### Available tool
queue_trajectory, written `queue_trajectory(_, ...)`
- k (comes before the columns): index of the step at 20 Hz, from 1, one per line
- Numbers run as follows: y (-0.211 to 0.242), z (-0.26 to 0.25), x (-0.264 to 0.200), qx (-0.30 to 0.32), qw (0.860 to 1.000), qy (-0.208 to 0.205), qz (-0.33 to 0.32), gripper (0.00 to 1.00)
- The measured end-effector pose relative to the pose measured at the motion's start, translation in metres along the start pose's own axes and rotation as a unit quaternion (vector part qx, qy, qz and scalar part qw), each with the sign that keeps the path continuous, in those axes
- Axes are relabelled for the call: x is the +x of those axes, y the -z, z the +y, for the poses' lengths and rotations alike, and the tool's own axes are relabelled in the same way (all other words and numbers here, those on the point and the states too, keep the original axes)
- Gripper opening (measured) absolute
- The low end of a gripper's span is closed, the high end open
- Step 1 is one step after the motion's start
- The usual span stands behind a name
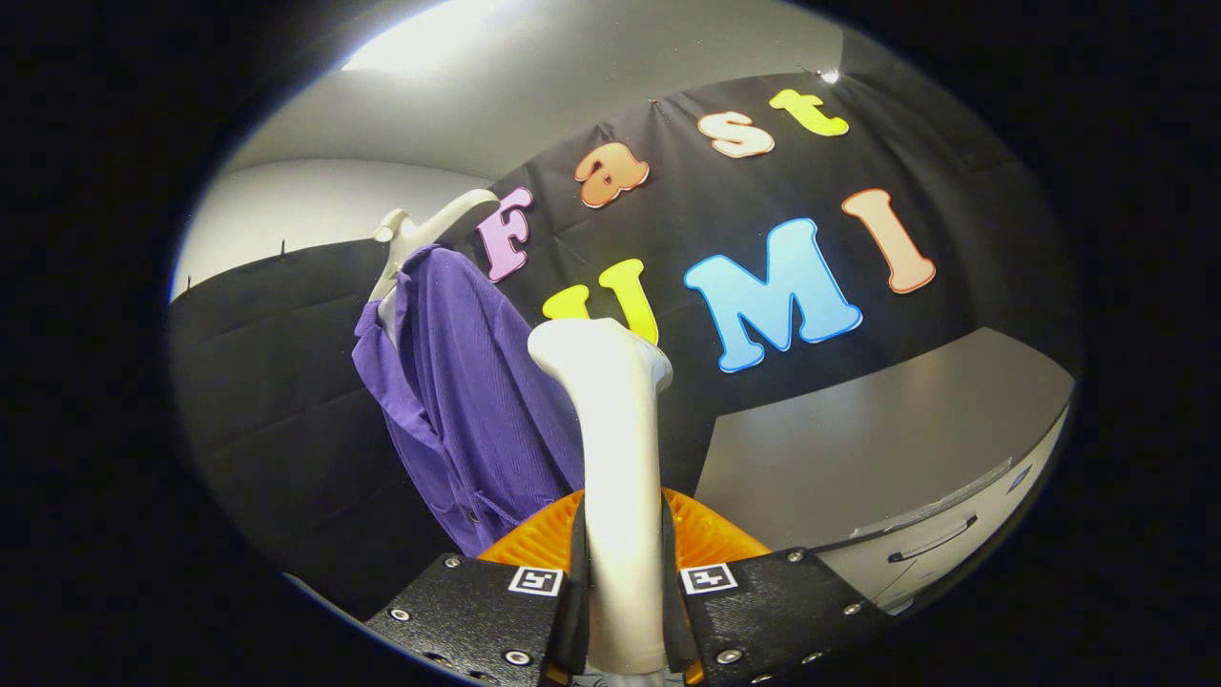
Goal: Iron the clothes twice with a garment steamer, once on the left side and once on the right side.
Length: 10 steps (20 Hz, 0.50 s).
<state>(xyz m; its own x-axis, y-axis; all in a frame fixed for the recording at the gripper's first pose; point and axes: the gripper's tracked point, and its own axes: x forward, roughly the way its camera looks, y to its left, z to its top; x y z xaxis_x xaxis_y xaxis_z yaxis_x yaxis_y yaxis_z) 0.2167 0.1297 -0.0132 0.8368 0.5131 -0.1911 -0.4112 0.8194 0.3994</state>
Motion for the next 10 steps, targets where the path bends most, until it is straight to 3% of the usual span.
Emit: queue_trajectory(10,-0.02,0.105,0.001,-0.079,0.994,-0.004,-0.074,0.31)
